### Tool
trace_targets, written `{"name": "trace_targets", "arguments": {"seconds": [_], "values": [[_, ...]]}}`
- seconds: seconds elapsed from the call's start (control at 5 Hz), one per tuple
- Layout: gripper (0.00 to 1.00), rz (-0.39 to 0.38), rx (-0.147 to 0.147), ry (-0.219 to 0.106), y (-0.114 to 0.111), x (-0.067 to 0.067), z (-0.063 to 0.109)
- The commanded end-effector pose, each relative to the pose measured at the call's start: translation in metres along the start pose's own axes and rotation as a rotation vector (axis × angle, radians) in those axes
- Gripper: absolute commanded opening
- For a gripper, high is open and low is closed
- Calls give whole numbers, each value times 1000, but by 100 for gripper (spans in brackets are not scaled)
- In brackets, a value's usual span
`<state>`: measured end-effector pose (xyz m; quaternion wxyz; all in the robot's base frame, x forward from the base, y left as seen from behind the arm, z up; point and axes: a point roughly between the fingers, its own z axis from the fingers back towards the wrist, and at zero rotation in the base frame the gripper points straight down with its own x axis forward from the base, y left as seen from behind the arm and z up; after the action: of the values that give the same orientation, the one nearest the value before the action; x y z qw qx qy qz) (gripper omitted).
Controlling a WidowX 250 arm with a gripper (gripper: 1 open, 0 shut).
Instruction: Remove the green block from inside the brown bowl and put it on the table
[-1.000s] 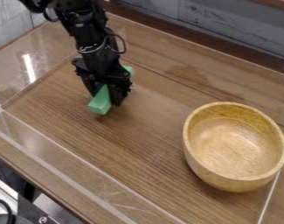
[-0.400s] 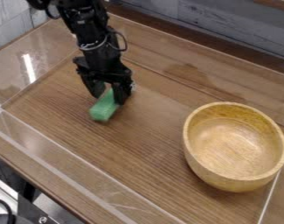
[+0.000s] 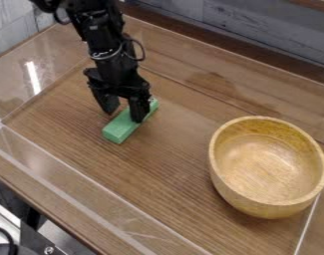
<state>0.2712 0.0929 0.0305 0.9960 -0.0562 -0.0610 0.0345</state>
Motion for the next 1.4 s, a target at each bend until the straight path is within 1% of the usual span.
{"name": "trace_targets", "arguments": {"seconds": [0.0,0.2,0.4,0.6,0.8,1.2], "values": [[100,3,13,-45,6,11,8],[0,9,10,-38,8,11,5],[0,13,8,-32,11,11,5],[100,18,7,-27,14,12,6],[100,22,7,-19,16,11,8],[100,30,6,-4,20,11,5]]}}
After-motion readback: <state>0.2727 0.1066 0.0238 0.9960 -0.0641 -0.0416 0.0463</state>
